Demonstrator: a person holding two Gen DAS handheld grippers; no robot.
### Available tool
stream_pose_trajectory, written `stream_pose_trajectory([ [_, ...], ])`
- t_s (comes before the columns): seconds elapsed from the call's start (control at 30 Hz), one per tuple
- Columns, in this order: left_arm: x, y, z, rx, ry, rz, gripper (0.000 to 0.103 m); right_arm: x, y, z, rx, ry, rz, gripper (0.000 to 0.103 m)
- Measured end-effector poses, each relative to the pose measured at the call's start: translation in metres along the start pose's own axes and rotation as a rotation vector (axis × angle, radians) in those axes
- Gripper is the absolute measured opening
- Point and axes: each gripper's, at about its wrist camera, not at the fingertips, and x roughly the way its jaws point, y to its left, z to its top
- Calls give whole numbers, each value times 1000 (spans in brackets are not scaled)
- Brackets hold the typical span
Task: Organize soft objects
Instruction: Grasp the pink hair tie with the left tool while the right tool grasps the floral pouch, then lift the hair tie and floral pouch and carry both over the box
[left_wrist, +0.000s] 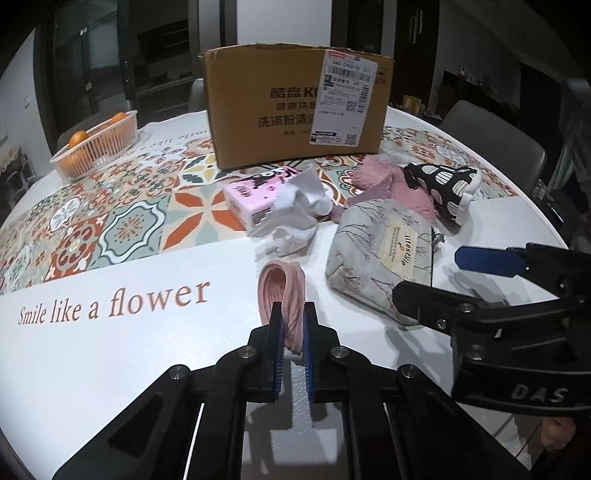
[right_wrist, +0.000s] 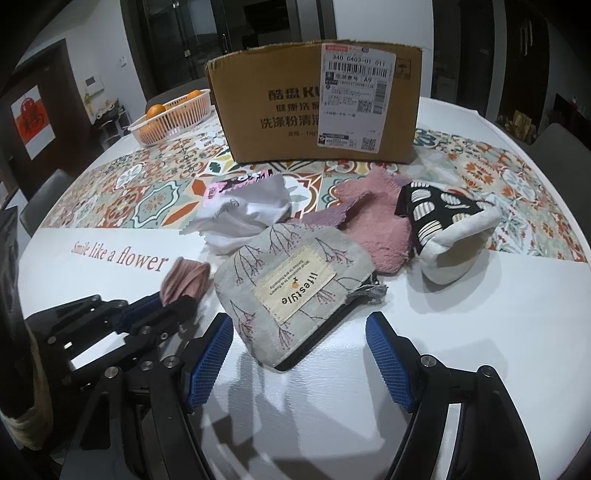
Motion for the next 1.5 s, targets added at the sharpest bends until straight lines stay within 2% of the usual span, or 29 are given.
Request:
stream_pose_trajectory([
  [0.37,-5,10,-1,-42,5,7,10,19,12,-6,-71,55,-32,75],
  [0.57,-8,9,1,-48,-1,10,10,19,14,-4,-89,29,-46,48],
  [0.73,-12,4,4,-40,-17,7,10,12,9,-4,-65,-1,-46,32],
  [0.83,-17,0,7,-38,-32,4,10,3,8,-5,-61,-31,-51,27],
  [1.5,-69,-12,47,-35,-196,-11,10,-64,-1,16,-1,-218,-42,25],
])
